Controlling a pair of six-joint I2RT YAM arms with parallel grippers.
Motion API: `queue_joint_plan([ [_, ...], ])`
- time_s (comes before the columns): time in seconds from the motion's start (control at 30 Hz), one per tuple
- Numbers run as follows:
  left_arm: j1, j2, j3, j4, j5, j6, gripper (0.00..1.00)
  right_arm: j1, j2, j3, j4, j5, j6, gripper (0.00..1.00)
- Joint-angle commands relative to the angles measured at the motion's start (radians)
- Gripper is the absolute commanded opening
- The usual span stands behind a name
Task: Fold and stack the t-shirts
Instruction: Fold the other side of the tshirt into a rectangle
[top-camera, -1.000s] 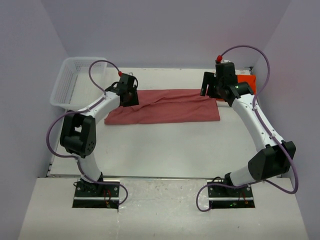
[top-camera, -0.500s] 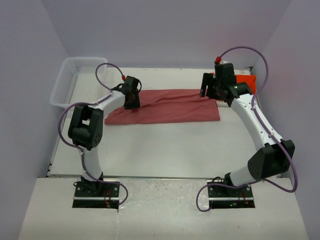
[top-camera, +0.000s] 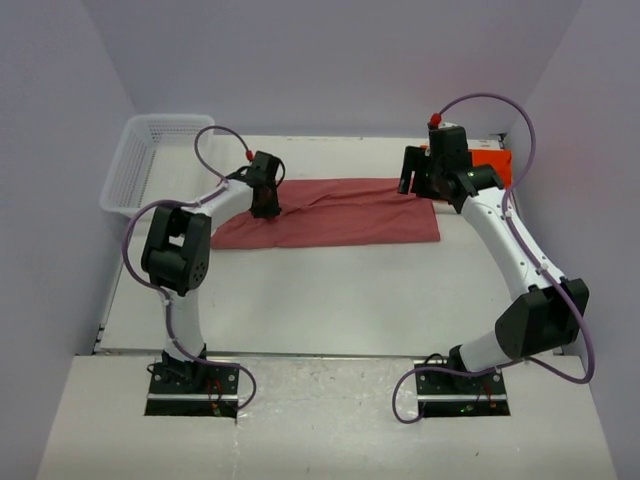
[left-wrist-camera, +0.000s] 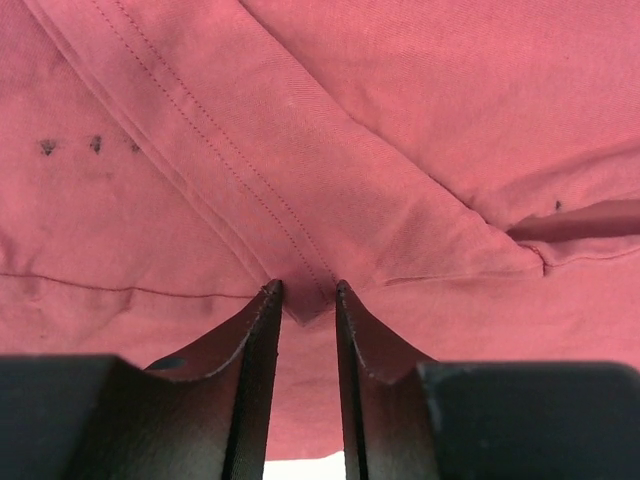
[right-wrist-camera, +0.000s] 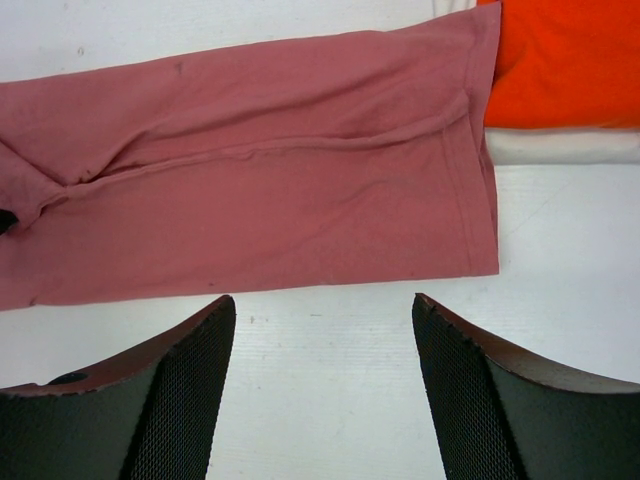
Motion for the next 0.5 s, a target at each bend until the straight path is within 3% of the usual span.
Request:
queue_joint_plan([
  [0.0,-0.003,0.020,0.037,0.026,0.008,0.009,0.29,0.006,0.009,-0.006,0.031,-0.009,0.004,0.72],
  [0.3,-0.003,0.020,0.030,0.034,0.016,0.006,0.22,0.006,0.014,-0.012,0.036,-0.011,0.004,0.73],
  [0.37,-0.003,0.012,0.027,0.040,0.016,0.006,0.15,0.006,0.020,-0.012,0.034,-0.012,0.008,0.73],
  [0.4,-0.003,0.001,0.026,0.042,0.015,0.006,0.06,0.005,0.020,-0.016,0.039,-0.014,0.009,0.73],
  [0.47,-0.003,-0.010,0.023,0.051,0.015,0.006,0.00,0.005,0.021,-0.016,0.039,-0.015,0.010,0.73],
])
